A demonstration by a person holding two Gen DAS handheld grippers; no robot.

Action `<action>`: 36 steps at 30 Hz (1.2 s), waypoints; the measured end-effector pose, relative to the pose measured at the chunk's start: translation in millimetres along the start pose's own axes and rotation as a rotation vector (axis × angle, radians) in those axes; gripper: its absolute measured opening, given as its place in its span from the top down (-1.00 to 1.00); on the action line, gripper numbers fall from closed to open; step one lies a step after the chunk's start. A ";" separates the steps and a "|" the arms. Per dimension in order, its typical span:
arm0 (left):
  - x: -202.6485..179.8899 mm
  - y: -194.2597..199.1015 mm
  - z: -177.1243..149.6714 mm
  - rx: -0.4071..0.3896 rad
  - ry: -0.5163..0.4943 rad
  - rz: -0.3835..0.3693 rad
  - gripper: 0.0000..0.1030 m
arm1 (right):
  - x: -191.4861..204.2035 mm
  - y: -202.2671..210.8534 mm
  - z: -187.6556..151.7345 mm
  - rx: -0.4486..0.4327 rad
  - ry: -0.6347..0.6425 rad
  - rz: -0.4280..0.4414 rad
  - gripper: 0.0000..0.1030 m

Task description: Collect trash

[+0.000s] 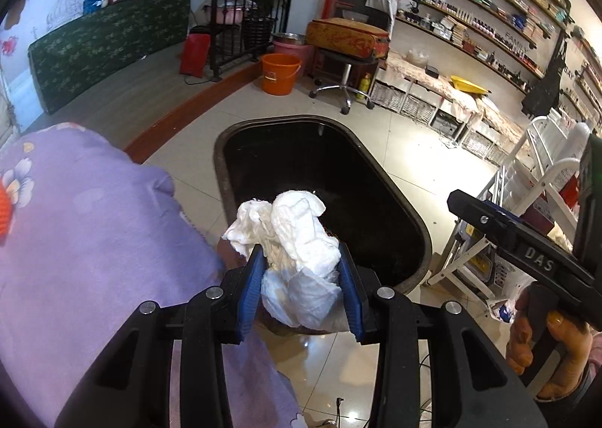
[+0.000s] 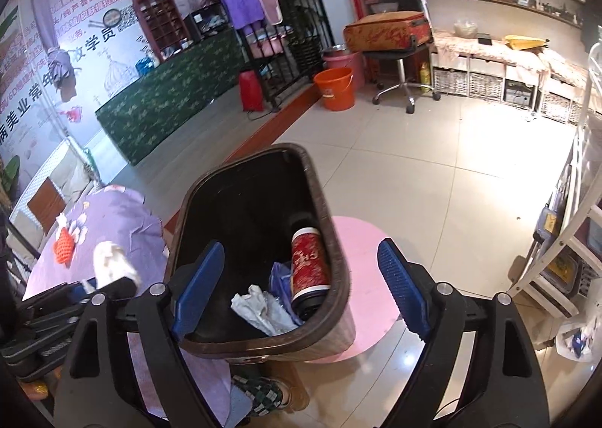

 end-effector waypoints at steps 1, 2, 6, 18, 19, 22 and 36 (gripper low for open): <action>-2.2 -2.1 1.6 0.004 -0.008 -0.001 0.27 | -2.1 1.4 0.7 -0.005 -0.001 -0.005 -0.64; -6.2 -7.5 3.5 0.013 -0.018 -0.002 0.27 | -4.9 2.7 1.2 -0.010 -0.002 -0.012 -0.64; -13.4 -20.4 8.7 0.033 -0.025 -0.013 0.27 | -13.5 6.7 0.7 -0.015 -0.013 -0.022 -0.64; -27.2 -35.4 12.2 0.039 -0.106 0.023 -0.32 | -20.0 6.9 0.6 -0.014 -0.028 -0.042 -0.65; -26.6 -34.4 11.9 0.033 -0.110 0.019 -0.41 | -19.6 6.6 0.8 -0.013 -0.027 -0.043 -0.65; -23.4 -29.4 11.5 0.021 -0.110 0.007 -0.59 | -17.0 4.4 1.5 -0.007 -0.023 -0.042 -0.65; 18.8 4.1 -2.8 -0.033 -0.010 0.077 -0.78 | 17.9 -10.6 -0.9 0.033 0.049 0.003 -0.66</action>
Point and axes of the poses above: each gripper's, at about its wrist camera, not at the fingertips, and y roughly against the way its jaws point, x to its left, z to its top, the point moved 2 cm from there along -y, roughly the way its jaws point, and after that the axes turned 7 degrees about x, right-handed, at the moved point
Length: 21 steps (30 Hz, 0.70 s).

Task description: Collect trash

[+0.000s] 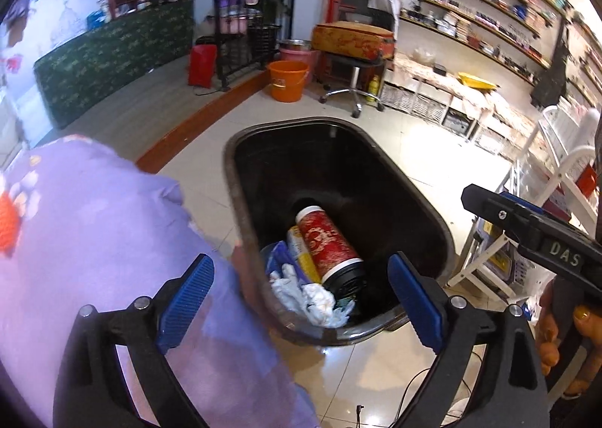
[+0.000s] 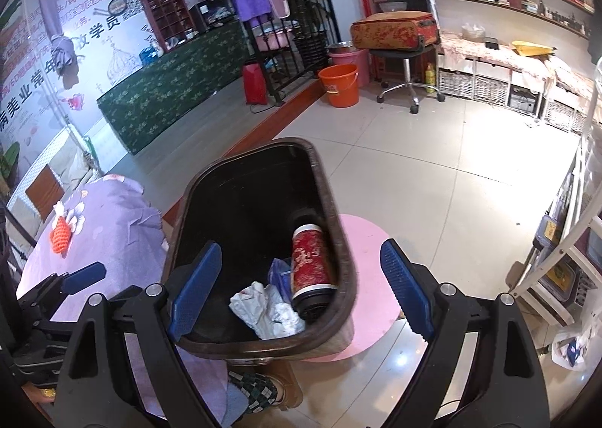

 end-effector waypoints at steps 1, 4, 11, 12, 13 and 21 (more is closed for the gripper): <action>4.4 2.8 -2.3 -0.004 0.006 0.013 -0.78 | 4.2 -1.8 -0.3 0.005 0.007 0.006 -0.66; 20.7 12.9 -7.8 -0.017 0.026 0.053 -0.80 | 18.6 -6.2 0.0 0.016 0.039 0.019 -0.66; 74.7 31.9 -26.1 -0.027 0.165 0.095 -0.83 | 62.9 -21.9 -2.3 0.061 0.131 0.077 -0.66; 84.0 34.4 -30.3 -0.025 0.188 0.114 -0.83 | 69.4 -23.9 -2.7 0.066 0.146 0.087 -0.66; 92.2 36.4 -32.8 -0.024 0.206 0.126 -0.83 | 78.9 -27.0 -3.3 0.074 0.166 0.099 -0.66; 165.5 60.1 -52.0 -0.024 0.380 0.233 -0.83 | 150.8 -45.3 -8.2 0.136 0.309 0.198 -0.66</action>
Point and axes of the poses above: each gripper's, at about its wrist camera, not at the fingertips, and y roughly against the way its jaws point, x to its left, z to its top, the point moved 2 cm from there along -y, roughly the way its jaws point, and after that the axes turned 7 degrees about x, right-handed, at the moved point
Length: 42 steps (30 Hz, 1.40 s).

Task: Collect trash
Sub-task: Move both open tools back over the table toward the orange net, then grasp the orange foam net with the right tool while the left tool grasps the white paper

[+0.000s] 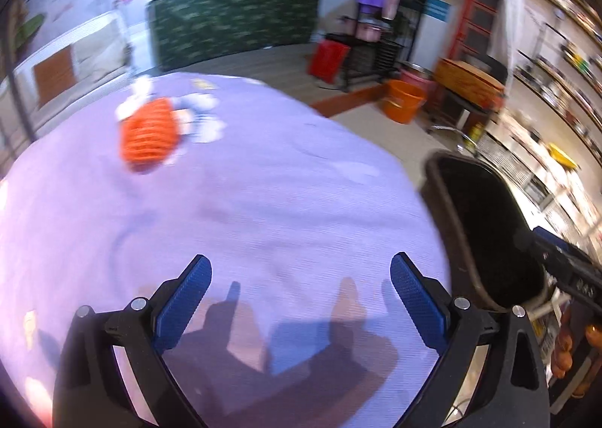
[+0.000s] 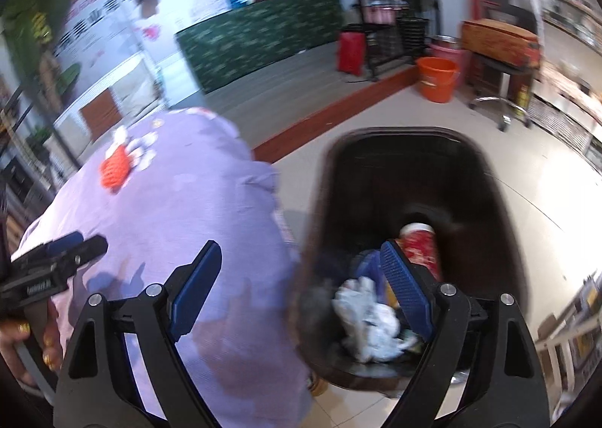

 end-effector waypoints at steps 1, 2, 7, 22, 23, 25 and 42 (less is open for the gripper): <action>8.4 2.4 0.9 -0.002 0.016 0.009 -0.83 | 9.9 -4.9 3.2 0.011 0.021 0.016 -0.66; 18.6 4.8 2.7 -0.004 0.037 0.021 -0.83 | 22.3 -11.2 7.4 0.024 0.050 0.031 -0.66; 71.8 16.5 7.5 -0.021 0.121 0.084 -0.83 | 82.1 -37.8 23.9 0.076 0.191 0.091 -0.66; 204.3 19.3 41.9 -0.010 0.269 0.215 -0.83 | 279.3 -143.5 90.0 0.199 0.541 0.221 -0.66; 210.3 16.7 45.0 -0.004 0.267 0.229 -0.83 | 289.4 -150.4 93.0 0.202 0.553 0.212 -0.66; 220.9 10.2 48.6 0.018 0.268 0.268 -0.83 | 309.4 -168.7 101.2 0.201 0.577 0.190 -0.66; 236.2 -28.4 78.6 0.037 0.247 0.201 -0.71 | 314.1 -172.9 126.0 0.163 0.573 0.205 0.55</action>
Point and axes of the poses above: each gripper's, at about its wrist camera, not at the fingertips, and y roughly against the way its jaws point, x to its left, z to its top, the point moved 2 cm from there along -y, roughly the way its jaws point, and after that the axes turned 7 degrees about x, right-handed, at the moved point
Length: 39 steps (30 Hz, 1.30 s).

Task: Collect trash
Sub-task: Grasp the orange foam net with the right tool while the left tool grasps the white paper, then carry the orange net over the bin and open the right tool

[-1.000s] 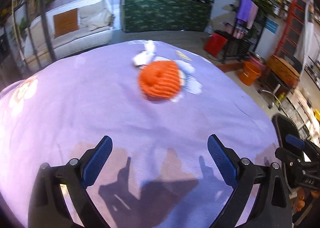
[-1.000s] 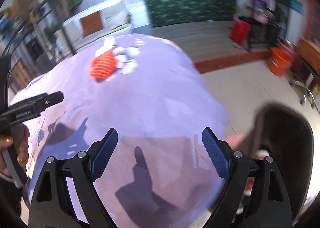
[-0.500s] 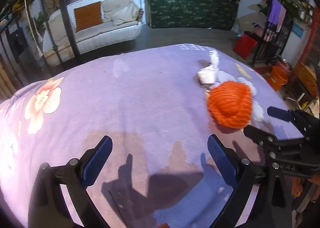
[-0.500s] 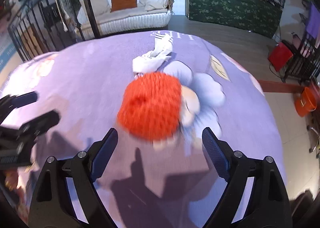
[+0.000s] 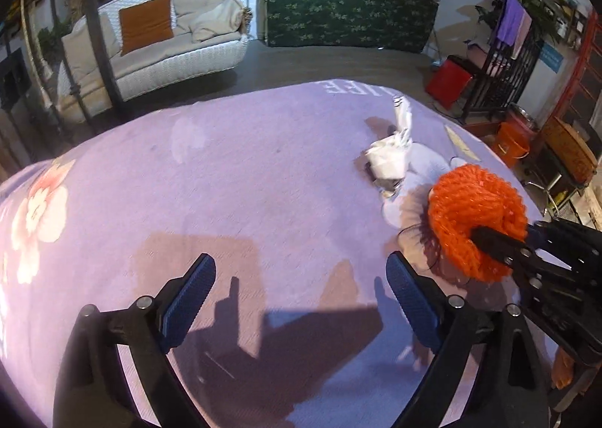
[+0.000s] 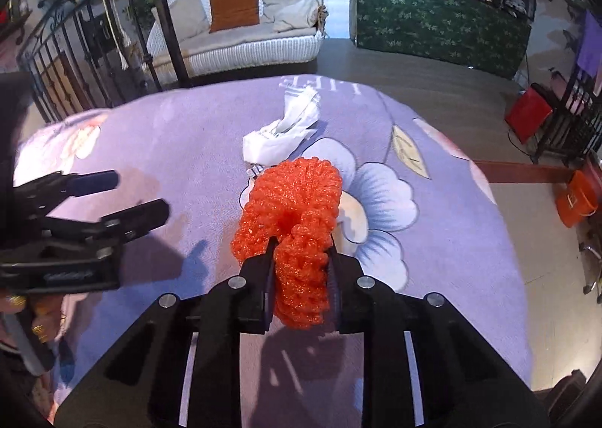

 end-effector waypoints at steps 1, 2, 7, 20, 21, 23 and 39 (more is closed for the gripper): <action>-4.5 -2.0 2.7 -0.003 -0.015 -0.004 -0.68 | -4.7 8.8 -2.6 -0.014 -0.013 0.007 0.55; -10.2 -3.6 6.0 -0.006 -0.033 -0.010 -0.66 | -6.6 14.1 -4.5 -0.022 -0.019 0.012 0.55; -34.5 -13.4 22.3 -0.017 -0.097 -0.049 -0.63 | -16.8 35.5 -15.6 -0.044 -0.061 0.019 0.55; -80.2 -67.6 60.0 0.028 -0.183 -0.002 0.25 | -49.2 57.6 -56.7 -0.043 -0.194 -0.006 0.55; -79.5 -65.7 58.7 0.020 -0.169 -0.002 0.37 | -49.6 59.7 -58.6 -0.045 -0.202 -0.007 0.55; -78.7 -60.7 55.6 0.010 -0.154 0.001 0.43 | -52.2 65.2 -65.4 -0.053 -0.213 -0.009 0.55; -96.2 43.9 -38.9 -0.076 -0.155 -0.099 0.45 | -55.1 109.7 -131.0 -0.103 -0.286 -0.005 0.55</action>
Point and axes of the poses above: each gripper's, at about its wrist camera, not at the fingertips, and y roughly against the way its jaws point, x to its left, z to its top, the point moved 2 cm from there along -y, roughly the way its jaws point, and after that the axes turned 7 degrees about x, right-handed, at the moved point
